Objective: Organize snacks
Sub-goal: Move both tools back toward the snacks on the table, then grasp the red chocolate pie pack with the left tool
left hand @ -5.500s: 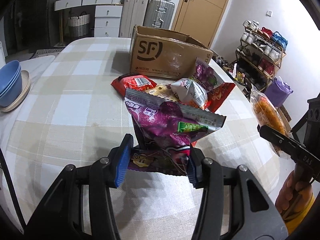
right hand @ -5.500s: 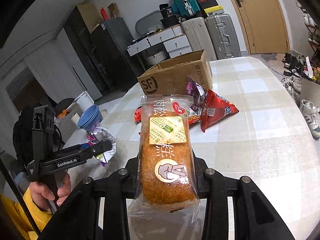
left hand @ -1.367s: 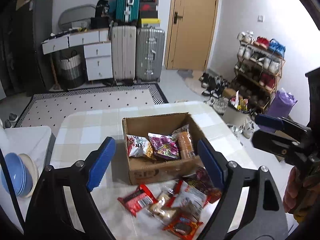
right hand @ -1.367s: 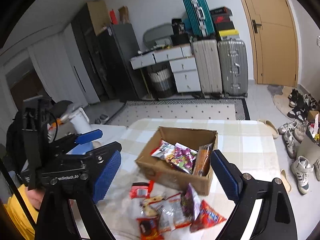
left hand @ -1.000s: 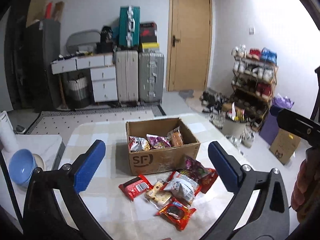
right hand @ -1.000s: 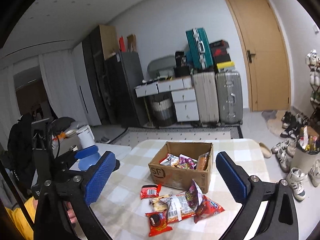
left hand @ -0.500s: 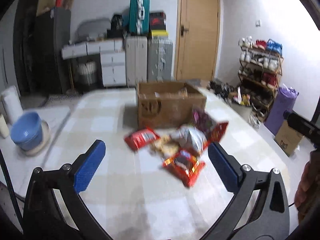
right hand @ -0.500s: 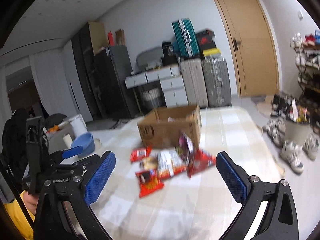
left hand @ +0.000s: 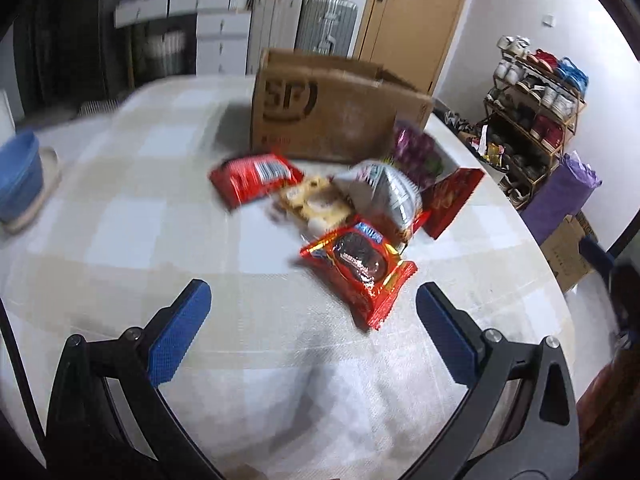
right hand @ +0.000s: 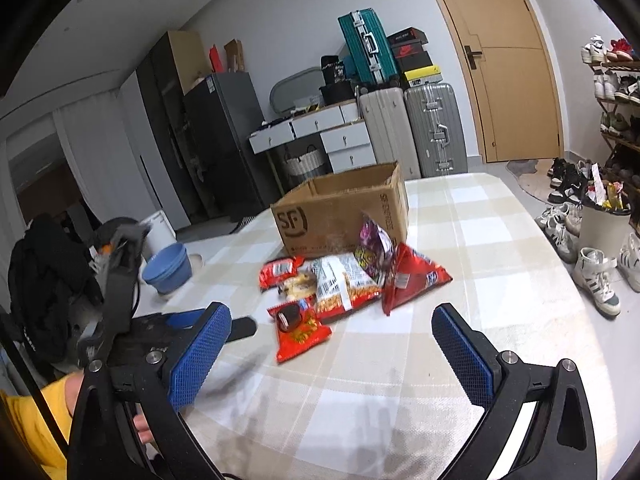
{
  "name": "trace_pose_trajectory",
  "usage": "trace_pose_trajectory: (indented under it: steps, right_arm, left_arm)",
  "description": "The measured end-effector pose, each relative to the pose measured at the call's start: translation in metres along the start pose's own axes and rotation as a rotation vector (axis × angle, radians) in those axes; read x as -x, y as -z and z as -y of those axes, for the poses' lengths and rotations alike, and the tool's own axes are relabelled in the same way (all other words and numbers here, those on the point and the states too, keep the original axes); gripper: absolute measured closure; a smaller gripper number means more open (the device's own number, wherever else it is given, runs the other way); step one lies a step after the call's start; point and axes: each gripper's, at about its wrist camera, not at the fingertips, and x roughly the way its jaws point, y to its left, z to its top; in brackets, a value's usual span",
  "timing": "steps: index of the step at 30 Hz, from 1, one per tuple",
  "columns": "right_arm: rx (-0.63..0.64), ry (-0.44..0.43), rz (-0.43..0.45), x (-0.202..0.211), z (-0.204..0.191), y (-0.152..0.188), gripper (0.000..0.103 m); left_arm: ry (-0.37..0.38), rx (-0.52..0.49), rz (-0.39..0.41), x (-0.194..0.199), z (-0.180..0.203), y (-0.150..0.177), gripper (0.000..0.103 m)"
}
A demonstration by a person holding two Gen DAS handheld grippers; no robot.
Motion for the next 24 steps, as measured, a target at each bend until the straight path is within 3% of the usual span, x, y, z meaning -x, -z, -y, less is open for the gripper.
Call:
trace_pose_trajectory:
  steps: [11,19,22,24]
  right_arm:
    - [-0.045,-0.034,-0.037,-0.023,0.018,0.015,0.001]
    - [-0.102,-0.068,-0.070,-0.035,0.034,0.025,0.001]
    - [-0.113,-0.081,-0.068,-0.034,0.034,0.025,0.001]
    - [-0.115,-0.081,-0.067,-0.034,0.034,0.026,0.001]
  left_arm:
    - [-0.010,0.105,-0.134,-0.076,0.005,-0.025,0.001]
    - [-0.057,0.065,-0.115,-0.097,0.016,-0.034,0.000]
    - [-0.036,0.065,-0.112,-0.096,0.017,-0.033,0.005]
    - [-0.005,0.067,-0.106,-0.093,0.020,-0.031,0.022]
